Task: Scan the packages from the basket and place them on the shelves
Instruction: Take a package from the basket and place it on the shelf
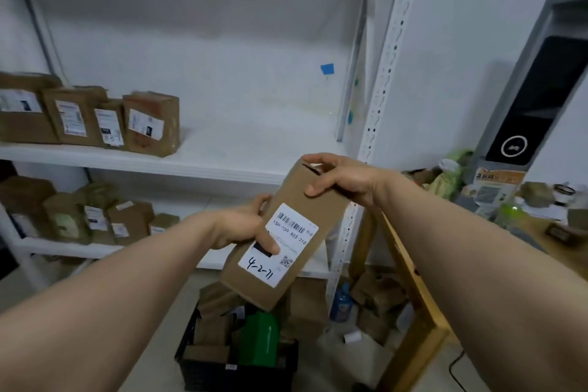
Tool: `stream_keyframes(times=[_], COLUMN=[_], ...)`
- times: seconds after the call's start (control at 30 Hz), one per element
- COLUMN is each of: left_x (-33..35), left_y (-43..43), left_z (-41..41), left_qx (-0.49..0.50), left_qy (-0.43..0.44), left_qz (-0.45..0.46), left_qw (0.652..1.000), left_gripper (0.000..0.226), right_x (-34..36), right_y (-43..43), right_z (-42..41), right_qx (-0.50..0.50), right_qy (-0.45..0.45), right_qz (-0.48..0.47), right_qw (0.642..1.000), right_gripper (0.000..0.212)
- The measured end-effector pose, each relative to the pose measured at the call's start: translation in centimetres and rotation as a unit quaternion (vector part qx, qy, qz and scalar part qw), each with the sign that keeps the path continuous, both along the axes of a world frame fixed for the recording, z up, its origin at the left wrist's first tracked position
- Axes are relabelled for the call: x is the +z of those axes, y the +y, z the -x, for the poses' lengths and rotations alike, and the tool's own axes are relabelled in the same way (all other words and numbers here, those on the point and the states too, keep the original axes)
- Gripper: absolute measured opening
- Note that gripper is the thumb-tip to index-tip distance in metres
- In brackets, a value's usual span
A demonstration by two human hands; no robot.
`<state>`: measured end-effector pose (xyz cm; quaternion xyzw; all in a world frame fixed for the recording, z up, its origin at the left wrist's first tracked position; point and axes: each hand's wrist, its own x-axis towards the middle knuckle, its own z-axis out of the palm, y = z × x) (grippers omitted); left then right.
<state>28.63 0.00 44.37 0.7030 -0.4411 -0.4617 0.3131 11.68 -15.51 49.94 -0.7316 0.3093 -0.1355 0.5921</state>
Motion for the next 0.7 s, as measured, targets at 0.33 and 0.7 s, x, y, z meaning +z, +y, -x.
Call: stream_keyframes(times=[0.33,0.7], left_x=[0.0,-2.3], left_y=[0.7,-6.6], left_z=[-6.6,-3.9], left_qx=[0.044,0.002], left_qy=[0.019,-0.004], left_qz=[0.038,0.003], left_qw=[0.998,1.0], left_gripper=[0.061,0.048], right_x=[-3.1,-5.3], right_y=[1.1,-3.2], right_z=[-6.5,-2.7], right_qx=[-0.065,-0.12], right_qy=[-0.054,-0.024], right_qz=[-0.061,-0.067], right_qw=[0.995,0.99], right_gripper=[0.066,0.028])
